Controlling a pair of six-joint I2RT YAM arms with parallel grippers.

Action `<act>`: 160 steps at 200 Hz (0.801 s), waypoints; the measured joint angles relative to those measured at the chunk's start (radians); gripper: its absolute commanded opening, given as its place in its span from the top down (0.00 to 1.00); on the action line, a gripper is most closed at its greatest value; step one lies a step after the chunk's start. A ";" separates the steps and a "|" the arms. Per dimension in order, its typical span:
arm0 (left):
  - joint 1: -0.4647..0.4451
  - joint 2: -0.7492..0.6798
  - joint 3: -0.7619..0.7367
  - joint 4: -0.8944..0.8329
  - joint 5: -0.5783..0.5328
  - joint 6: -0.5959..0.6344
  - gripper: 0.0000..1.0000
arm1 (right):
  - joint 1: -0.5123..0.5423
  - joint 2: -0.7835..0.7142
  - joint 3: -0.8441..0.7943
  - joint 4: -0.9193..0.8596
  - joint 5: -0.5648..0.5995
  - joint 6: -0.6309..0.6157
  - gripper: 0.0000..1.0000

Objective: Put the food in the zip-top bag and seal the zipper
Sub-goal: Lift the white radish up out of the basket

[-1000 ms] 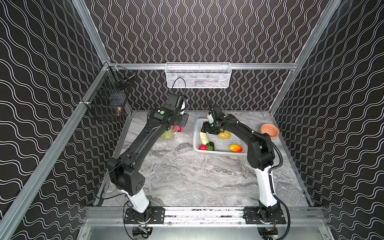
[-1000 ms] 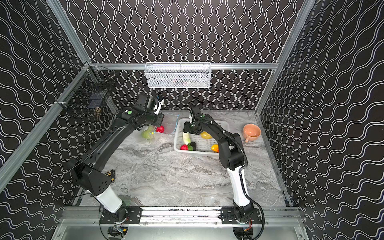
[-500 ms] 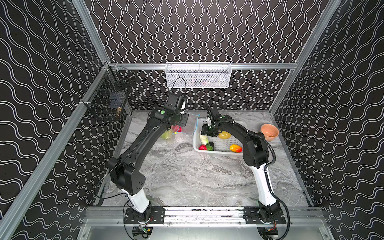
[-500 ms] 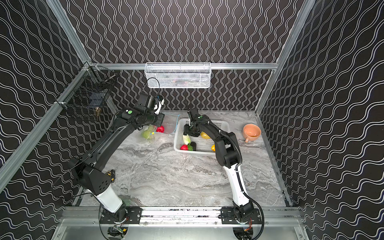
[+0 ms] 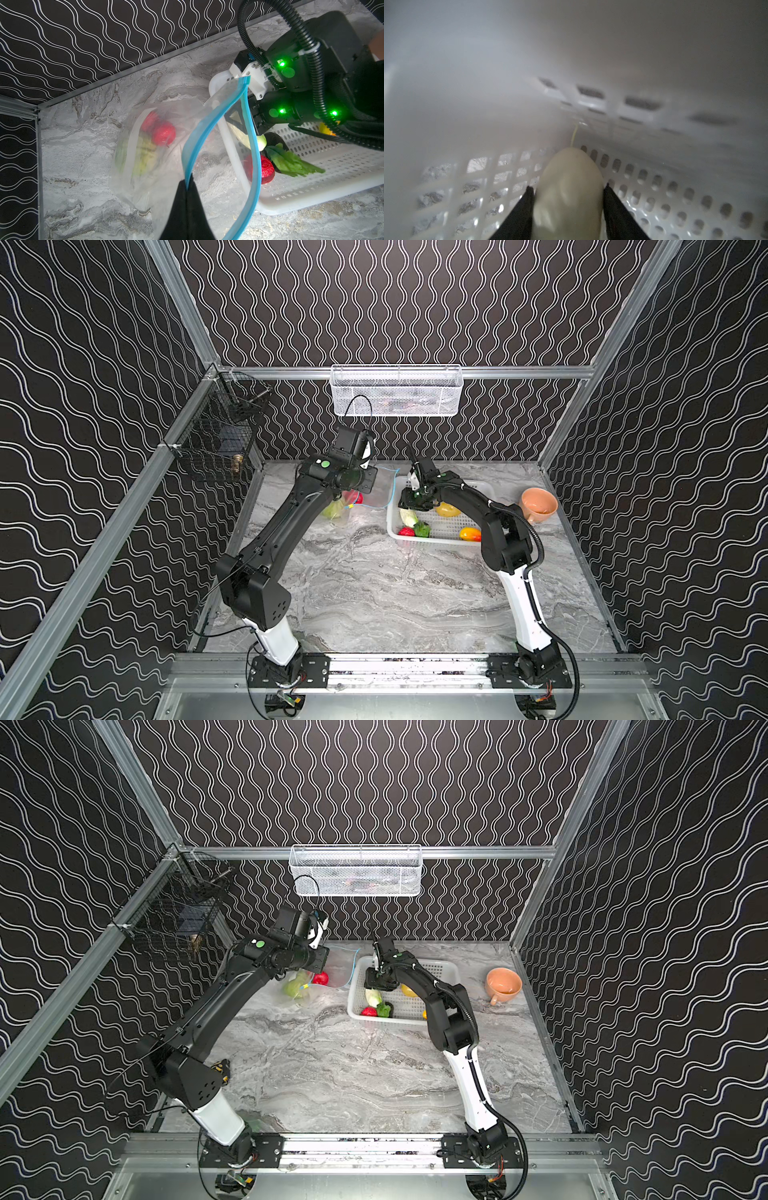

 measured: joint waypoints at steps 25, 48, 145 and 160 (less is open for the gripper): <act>0.000 0.004 0.000 0.000 0.000 0.000 1.00 | 0.000 0.002 0.002 0.003 0.001 -0.005 0.67; 0.000 0.005 0.001 0.000 0.000 0.000 1.00 | 0.000 -0.009 -0.017 0.018 0.000 -0.009 0.73; 0.000 -0.013 -0.038 0.006 0.000 -0.024 1.00 | -0.024 -0.201 -0.237 0.079 -0.021 0.037 0.91; 0.000 -0.021 -0.039 0.008 -0.002 -0.026 1.00 | -0.034 -0.245 -0.298 0.127 -0.032 0.053 0.93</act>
